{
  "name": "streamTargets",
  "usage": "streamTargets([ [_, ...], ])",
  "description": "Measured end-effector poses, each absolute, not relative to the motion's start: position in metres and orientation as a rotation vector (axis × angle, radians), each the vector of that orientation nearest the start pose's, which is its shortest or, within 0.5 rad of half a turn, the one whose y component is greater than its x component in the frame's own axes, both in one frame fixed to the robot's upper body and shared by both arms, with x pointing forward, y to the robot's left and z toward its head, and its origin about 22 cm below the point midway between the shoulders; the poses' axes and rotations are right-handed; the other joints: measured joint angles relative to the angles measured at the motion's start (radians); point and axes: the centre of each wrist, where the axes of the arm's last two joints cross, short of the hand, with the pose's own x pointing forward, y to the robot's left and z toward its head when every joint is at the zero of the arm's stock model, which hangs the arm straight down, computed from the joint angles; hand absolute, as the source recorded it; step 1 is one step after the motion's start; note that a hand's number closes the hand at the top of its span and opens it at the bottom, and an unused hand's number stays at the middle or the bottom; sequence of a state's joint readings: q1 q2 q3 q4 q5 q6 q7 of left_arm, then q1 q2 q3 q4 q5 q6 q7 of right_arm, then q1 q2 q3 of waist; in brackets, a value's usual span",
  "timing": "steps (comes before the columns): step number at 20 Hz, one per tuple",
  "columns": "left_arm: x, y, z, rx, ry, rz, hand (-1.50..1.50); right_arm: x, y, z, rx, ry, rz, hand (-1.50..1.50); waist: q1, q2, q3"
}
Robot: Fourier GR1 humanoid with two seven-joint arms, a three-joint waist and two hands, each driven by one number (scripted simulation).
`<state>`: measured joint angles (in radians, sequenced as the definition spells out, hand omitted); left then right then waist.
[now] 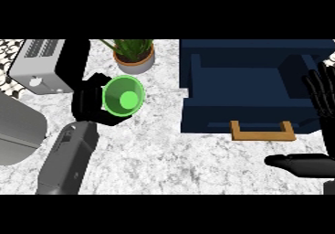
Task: Pick up the cup, place it into the drawer and close the drawer
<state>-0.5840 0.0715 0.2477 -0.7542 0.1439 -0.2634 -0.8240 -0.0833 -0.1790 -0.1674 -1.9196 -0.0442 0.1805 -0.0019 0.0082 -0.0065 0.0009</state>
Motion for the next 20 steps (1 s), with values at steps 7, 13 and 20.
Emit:
streamTargets([
  [7,0.392,0.176,0.056,-0.381,-2.158,-0.015,1.50,0.233,-0.283,0.113,-0.085,-1.990,0.233,-1.50,-0.004,0.000,0.000],
  [13,0.404,0.134,0.116,-0.364,-2.154,-0.106,1.50,0.236,-0.291,0.113,-0.084,-1.997,0.227,-1.50,-0.013,0.004,0.000],
  [20,0.415,0.083,0.161,-0.303,-2.126,-0.147,1.50,0.236,-0.287,0.110,-0.081,-2.000,0.237,-1.50,-0.028,0.008,-0.001],
])
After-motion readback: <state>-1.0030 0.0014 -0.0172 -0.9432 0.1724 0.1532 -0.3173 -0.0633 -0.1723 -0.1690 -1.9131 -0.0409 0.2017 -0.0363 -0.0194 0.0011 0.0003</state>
